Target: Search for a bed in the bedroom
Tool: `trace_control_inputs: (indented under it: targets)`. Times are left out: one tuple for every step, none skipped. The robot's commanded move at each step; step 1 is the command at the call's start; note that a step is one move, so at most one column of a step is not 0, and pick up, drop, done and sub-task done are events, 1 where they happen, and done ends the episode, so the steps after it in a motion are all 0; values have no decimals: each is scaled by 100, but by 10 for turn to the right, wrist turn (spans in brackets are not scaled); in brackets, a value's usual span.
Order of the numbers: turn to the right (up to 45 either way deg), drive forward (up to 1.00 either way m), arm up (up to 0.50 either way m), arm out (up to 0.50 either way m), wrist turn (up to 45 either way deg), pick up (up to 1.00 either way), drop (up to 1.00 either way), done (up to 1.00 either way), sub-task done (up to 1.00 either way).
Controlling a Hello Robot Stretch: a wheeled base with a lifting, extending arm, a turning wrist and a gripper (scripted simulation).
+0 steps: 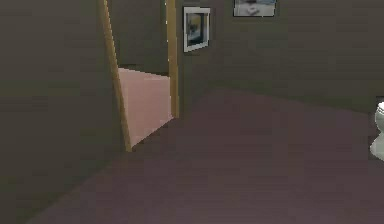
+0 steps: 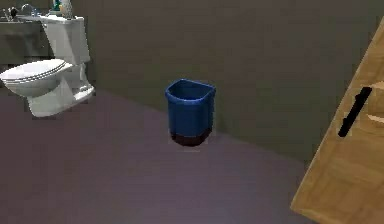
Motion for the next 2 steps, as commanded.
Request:
trace_control_inputs:
  targets:
    - [0,100,0,0,0,0,0,0,0]
    - [-60,0,0,0,0,0,0,0,0]
